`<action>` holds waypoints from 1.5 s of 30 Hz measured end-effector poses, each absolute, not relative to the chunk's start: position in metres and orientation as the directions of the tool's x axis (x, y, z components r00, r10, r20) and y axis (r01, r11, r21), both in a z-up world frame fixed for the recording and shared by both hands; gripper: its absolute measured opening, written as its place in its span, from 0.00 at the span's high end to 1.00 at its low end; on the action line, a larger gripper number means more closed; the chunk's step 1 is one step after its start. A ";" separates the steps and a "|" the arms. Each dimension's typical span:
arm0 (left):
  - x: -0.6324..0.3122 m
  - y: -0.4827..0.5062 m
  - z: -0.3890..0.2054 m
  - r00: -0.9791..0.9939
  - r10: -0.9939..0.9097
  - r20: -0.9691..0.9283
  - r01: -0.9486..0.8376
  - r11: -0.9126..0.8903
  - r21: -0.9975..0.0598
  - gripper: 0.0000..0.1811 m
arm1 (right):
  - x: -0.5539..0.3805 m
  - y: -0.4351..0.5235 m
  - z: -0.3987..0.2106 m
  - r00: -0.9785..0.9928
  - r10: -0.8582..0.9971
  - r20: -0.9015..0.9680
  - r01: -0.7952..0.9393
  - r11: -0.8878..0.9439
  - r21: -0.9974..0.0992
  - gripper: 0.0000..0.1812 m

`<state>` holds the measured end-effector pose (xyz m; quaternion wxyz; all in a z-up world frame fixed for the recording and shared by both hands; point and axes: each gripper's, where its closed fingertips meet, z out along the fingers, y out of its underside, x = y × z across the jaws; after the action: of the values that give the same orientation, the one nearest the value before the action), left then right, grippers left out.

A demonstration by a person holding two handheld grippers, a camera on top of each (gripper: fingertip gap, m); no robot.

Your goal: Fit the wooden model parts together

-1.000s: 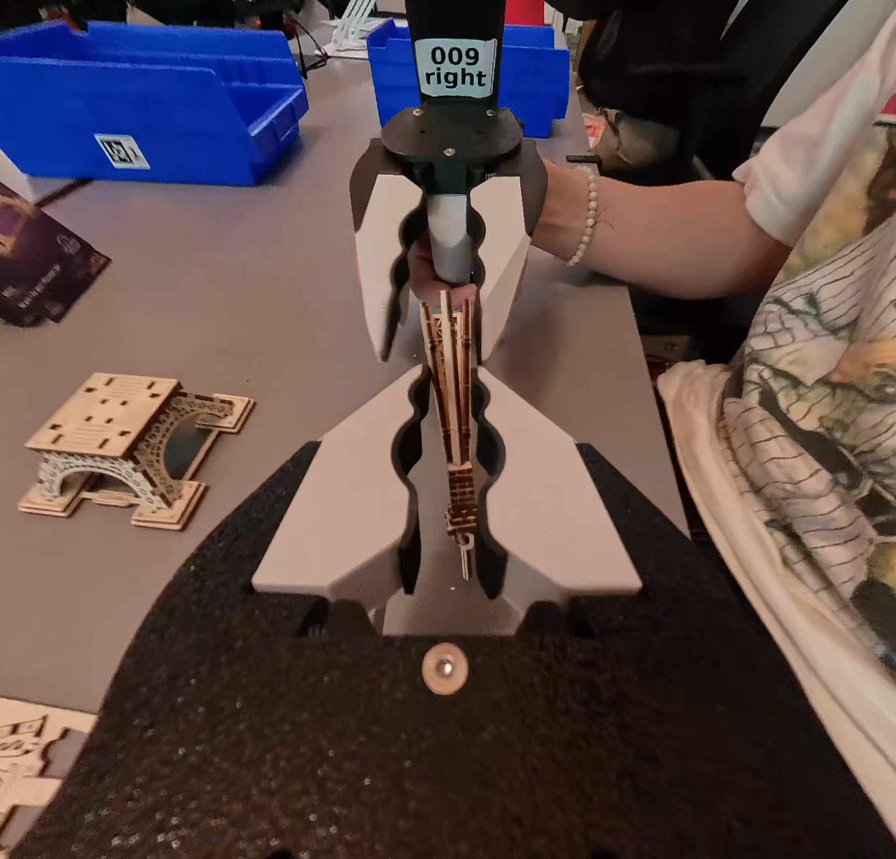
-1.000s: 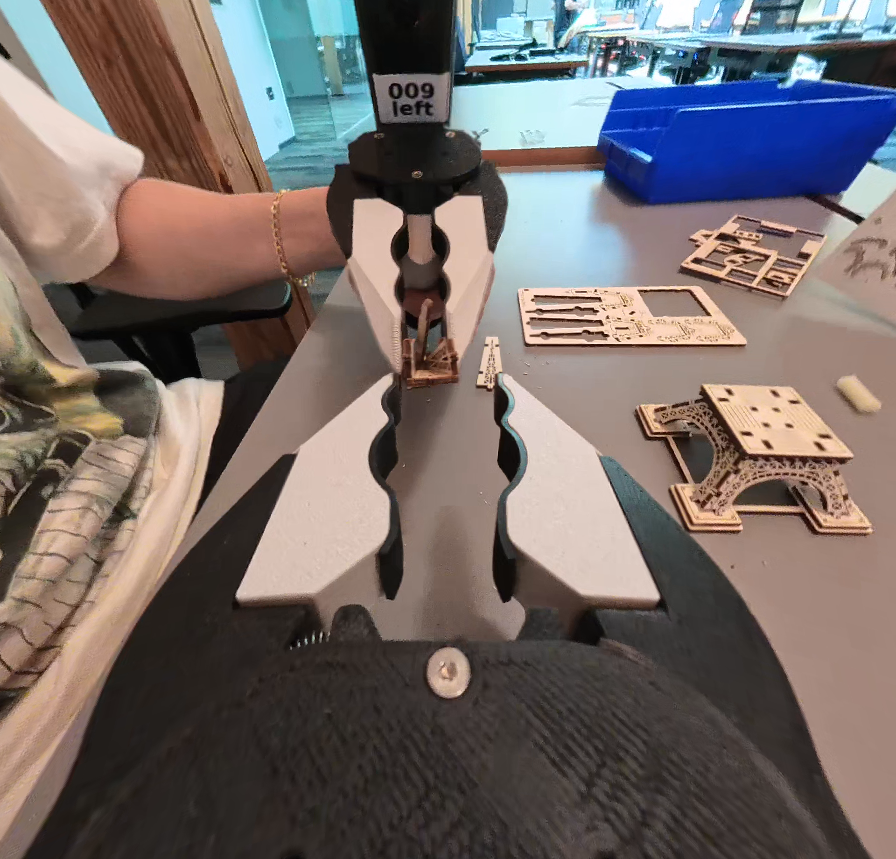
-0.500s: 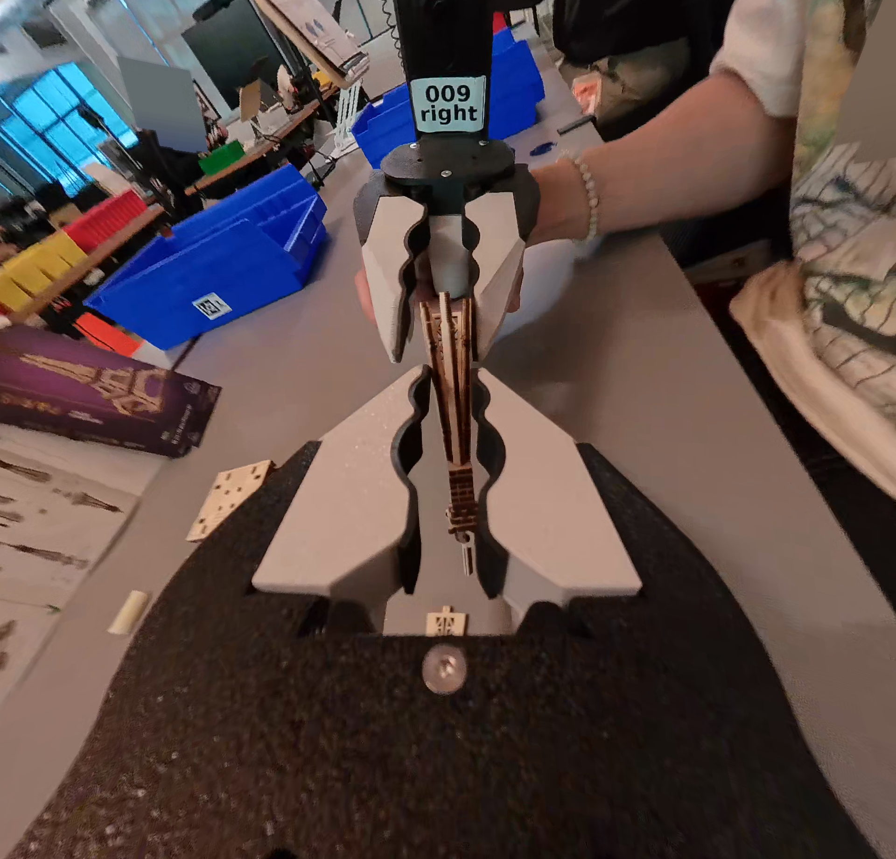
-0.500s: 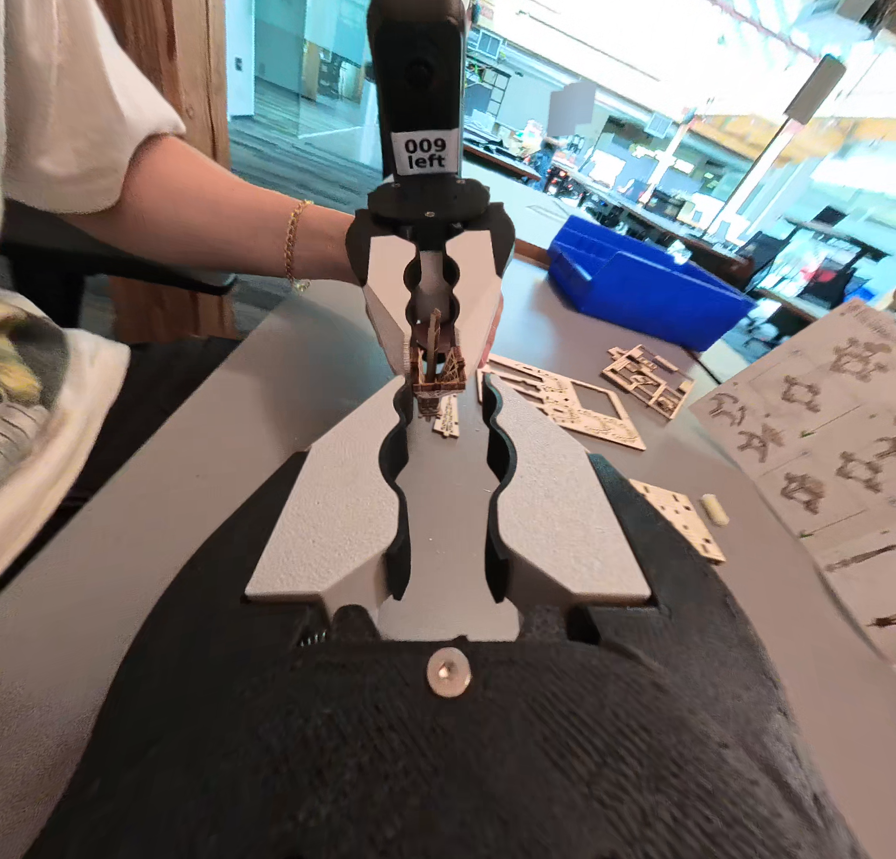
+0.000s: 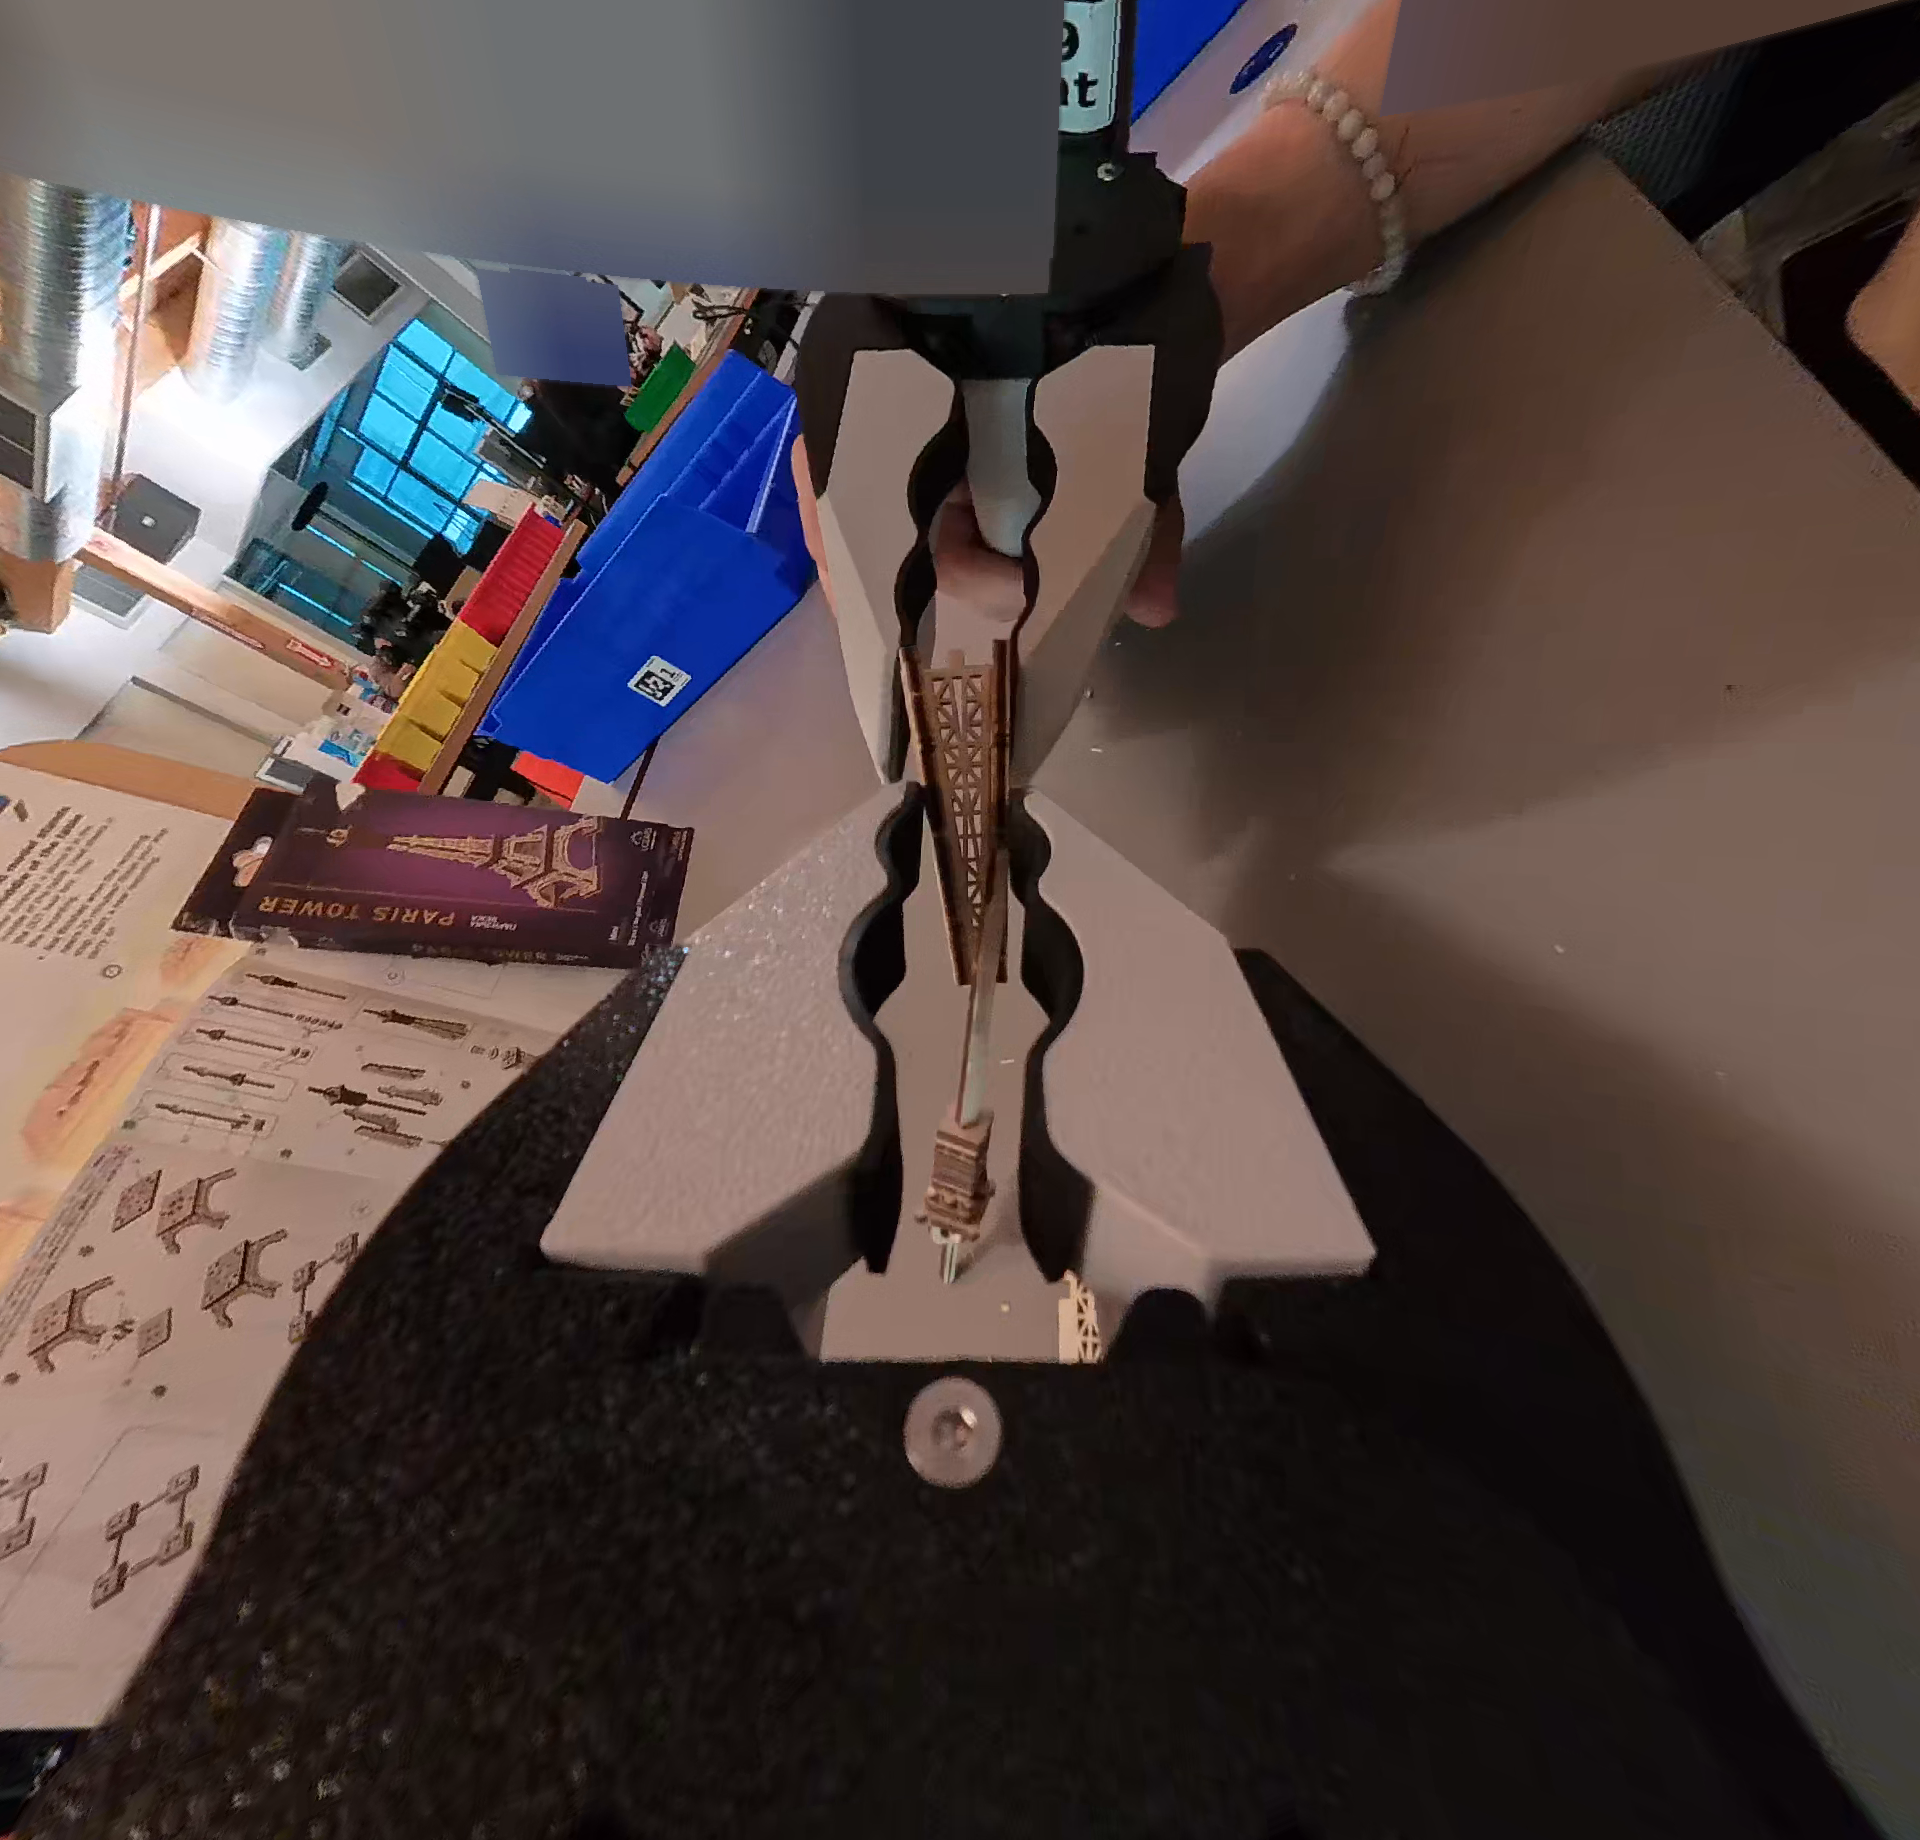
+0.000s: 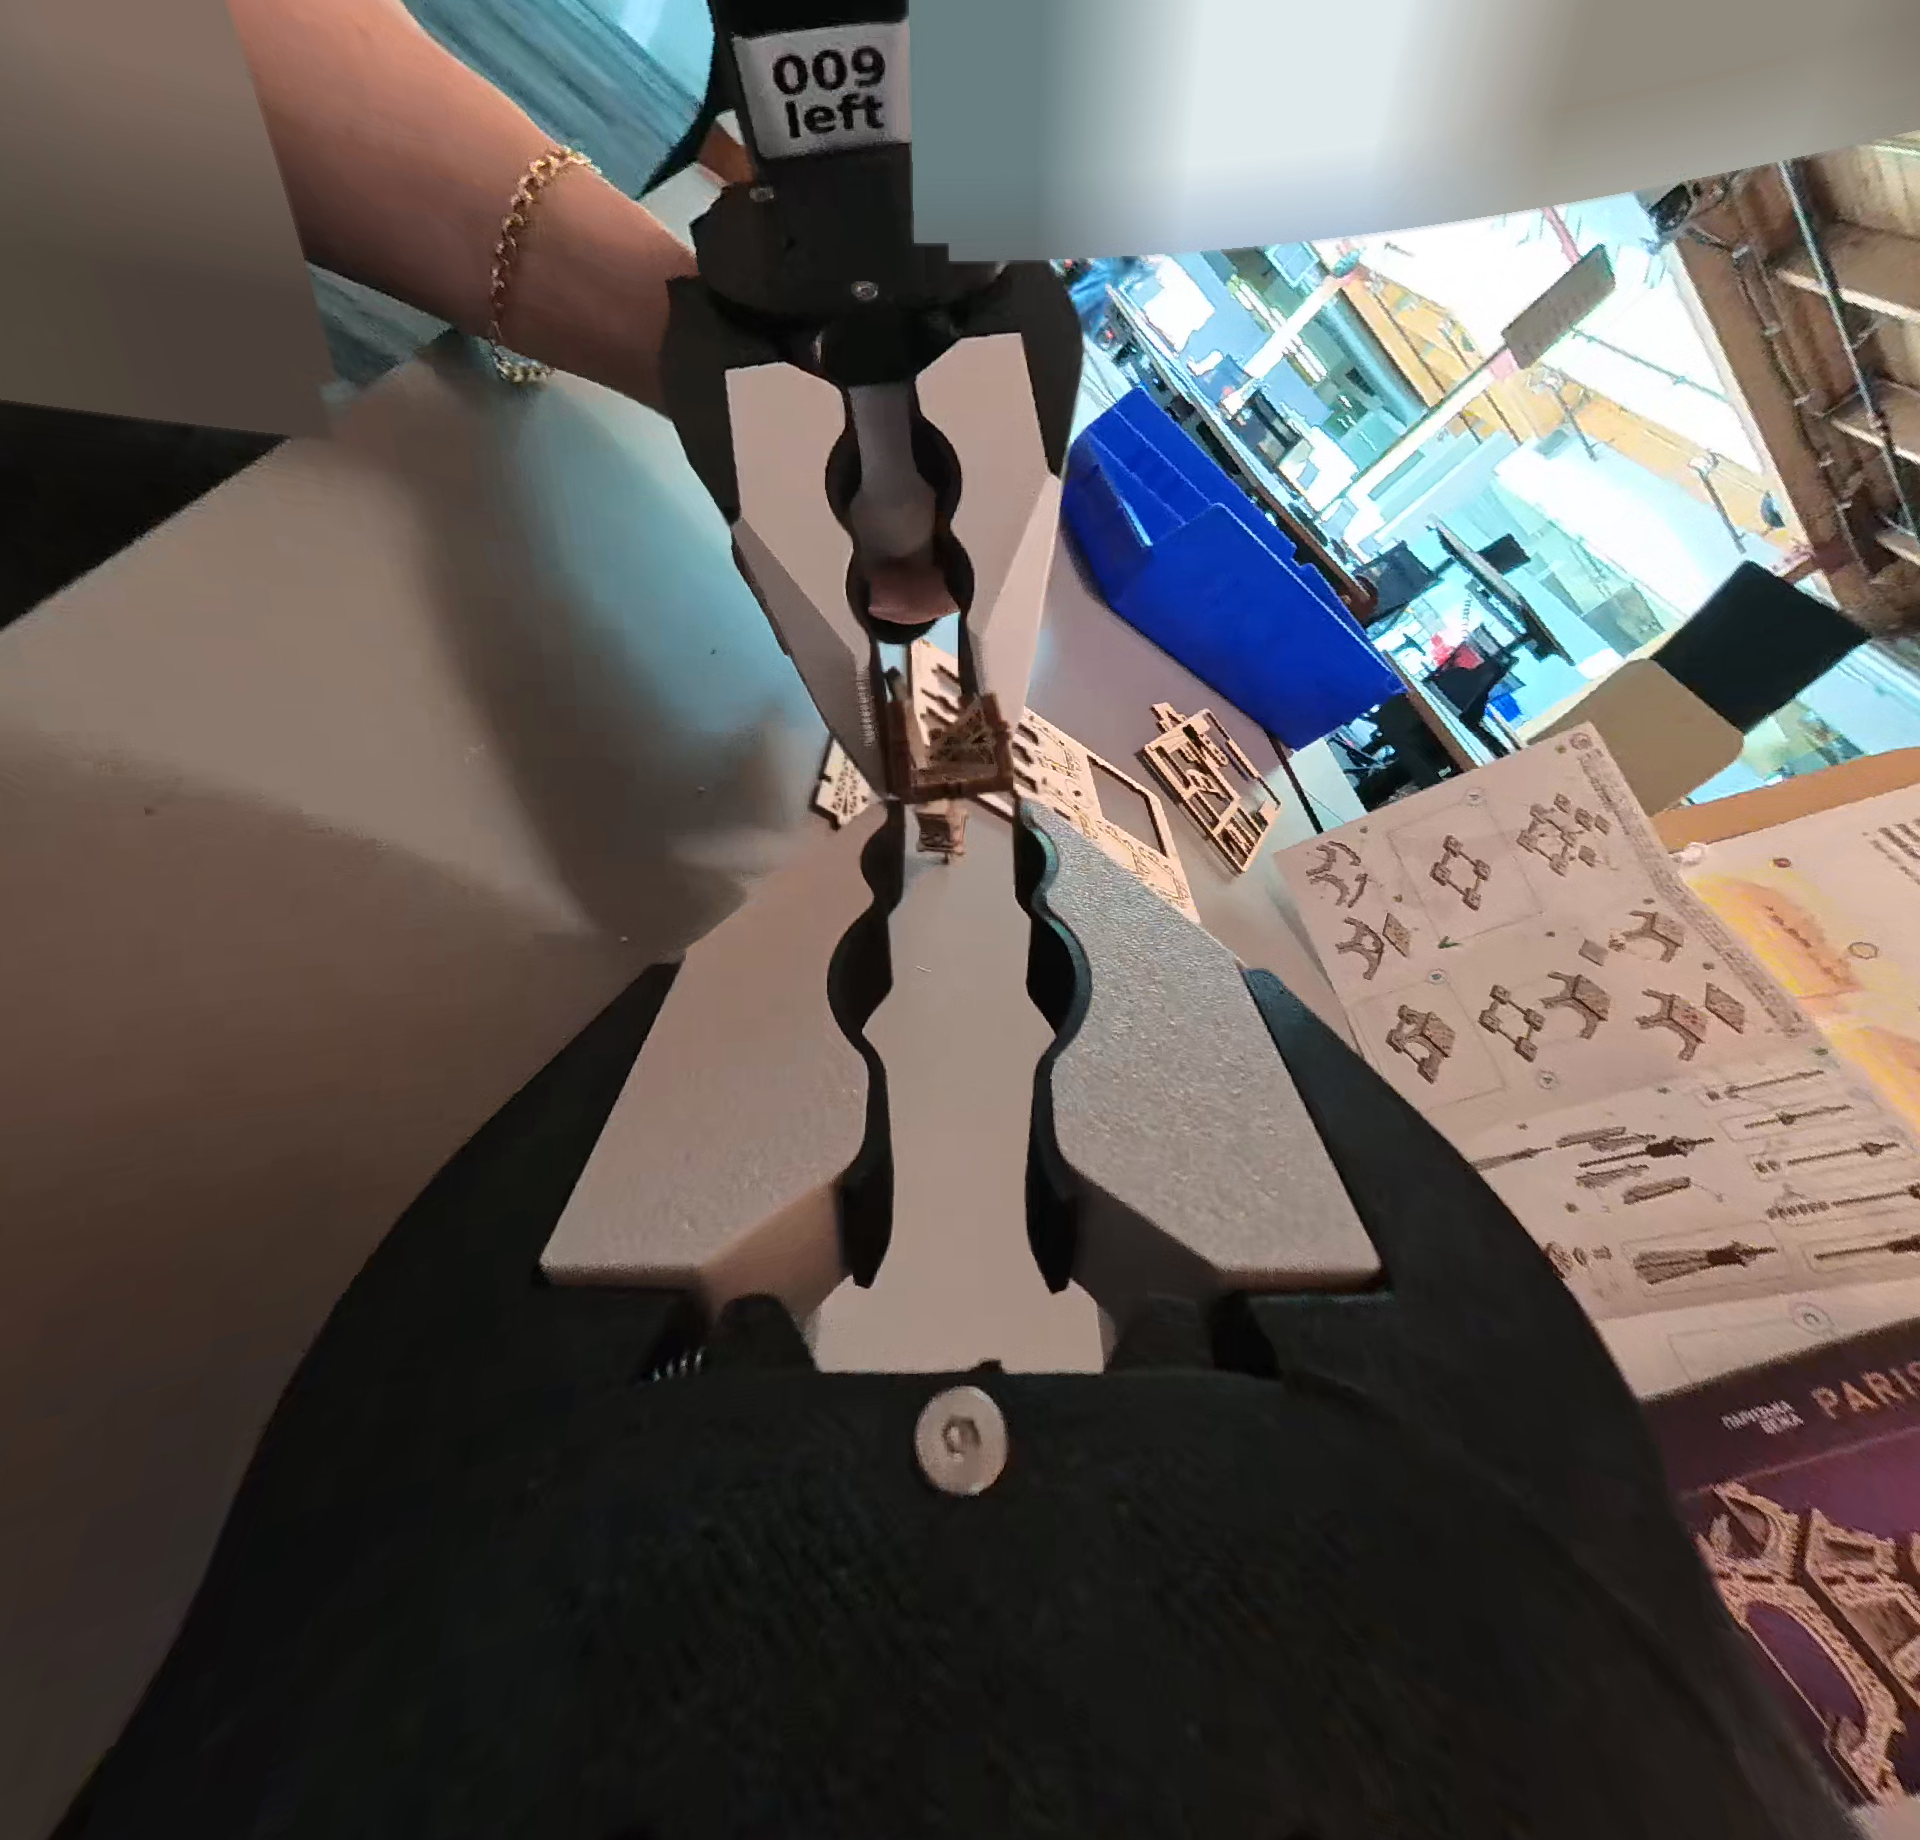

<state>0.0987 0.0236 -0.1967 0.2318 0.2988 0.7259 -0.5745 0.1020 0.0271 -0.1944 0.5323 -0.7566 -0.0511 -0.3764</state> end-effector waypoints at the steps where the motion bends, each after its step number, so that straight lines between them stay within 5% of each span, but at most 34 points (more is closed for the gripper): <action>1: 0.100 0.024 -0.197 -0.717 0.159 -0.679 0.697 0.159 -0.699 0.92 | 0.102 0.026 -0.193 0.712 -0.330 0.619 0.476 -0.422 -0.772 0.90; 16: 0.104 0.025 -0.194 -0.585 0.085 -0.806 0.804 0.192 -0.563 0.92 | 0.100 0.024 -0.185 0.681 -0.350 0.643 0.508 -0.406 -0.759 0.93; 24: 0.101 0.027 -0.194 -0.619 0.103 -0.778 0.781 0.177 -0.598 0.93 | 0.090 0.032 -0.185 0.737 -0.321 0.595 0.484 -0.364 -0.796 0.81; 45: 0.095 0.025 -0.192 -0.632 0.117 -0.766 0.773 0.164 -0.613 0.92 | 0.091 0.035 -0.187 0.746 -0.298 0.596 0.467 -0.405 -0.786 0.91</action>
<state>0.0951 0.0246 -0.1921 0.2905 0.3157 0.7053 -0.5644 0.0915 0.0353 -0.1874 0.5425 -0.7606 -0.0555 -0.3522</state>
